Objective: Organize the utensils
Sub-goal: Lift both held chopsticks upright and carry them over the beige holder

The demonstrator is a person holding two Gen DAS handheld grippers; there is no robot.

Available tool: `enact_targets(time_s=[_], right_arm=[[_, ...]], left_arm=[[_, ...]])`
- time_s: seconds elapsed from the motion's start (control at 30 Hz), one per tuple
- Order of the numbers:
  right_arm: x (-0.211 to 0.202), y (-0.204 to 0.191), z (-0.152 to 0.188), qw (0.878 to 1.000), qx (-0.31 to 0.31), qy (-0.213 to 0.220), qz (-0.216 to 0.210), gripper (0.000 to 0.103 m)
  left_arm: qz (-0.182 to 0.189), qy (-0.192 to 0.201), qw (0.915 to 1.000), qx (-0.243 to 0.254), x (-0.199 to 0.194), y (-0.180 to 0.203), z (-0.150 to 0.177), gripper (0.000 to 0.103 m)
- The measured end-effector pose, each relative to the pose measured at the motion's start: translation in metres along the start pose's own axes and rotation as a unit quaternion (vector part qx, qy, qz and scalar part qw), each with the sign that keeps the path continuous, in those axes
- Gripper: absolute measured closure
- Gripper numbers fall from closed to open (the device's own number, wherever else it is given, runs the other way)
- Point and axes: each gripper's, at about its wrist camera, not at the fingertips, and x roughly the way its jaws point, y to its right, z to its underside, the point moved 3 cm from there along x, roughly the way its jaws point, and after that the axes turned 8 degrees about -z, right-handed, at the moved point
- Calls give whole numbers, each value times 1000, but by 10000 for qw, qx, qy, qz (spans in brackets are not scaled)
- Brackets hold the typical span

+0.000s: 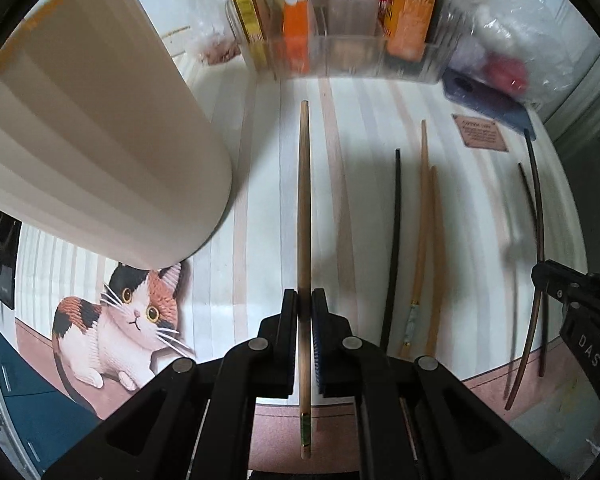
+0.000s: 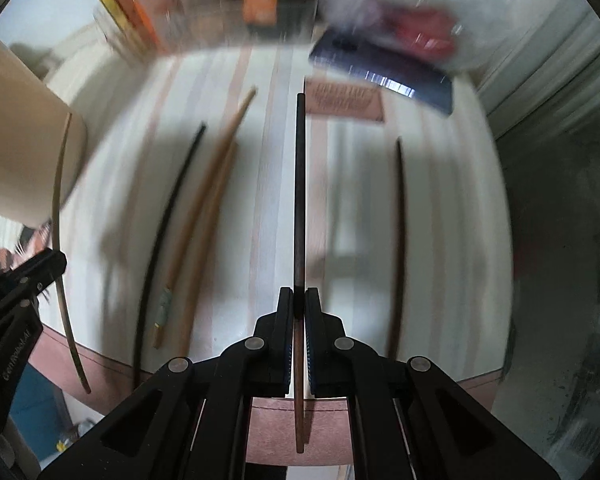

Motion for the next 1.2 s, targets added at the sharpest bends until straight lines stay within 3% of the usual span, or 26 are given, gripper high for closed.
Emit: enact_targets(time_s=[0.2, 0.4, 0.7, 0.93, 1.07, 1.2], right_arm=[[-31, -2, 13, 9990, -9, 451, -39, 97], [-54, 1, 12, 9964, 87, 834, -118, 97], [-119, 6, -20, 9853, 254, 1622, -482, 97], [-186, -18, -66, 9640, 166, 2418, -1096, 98], [-218, -56, -101, 9405, -24, 2846, -1856, 98], [-228, -106, -133, 9196, -302, 3063, -2440, 98]], left_arm=[[99, 194, 9997, -67, -15, -6, -3, 99], [295, 666, 9972, -157, -57, -12, -18, 99], [671, 1740, 9813, -479, -156, -39, -64, 99], [902, 2480, 9587, -1057, -236, -108, -112, 99], [581, 2880, 9448, -1450, -264, -163, -130, 99], [234, 2935, 9341, -2021, -262, -225, -138, 99]])
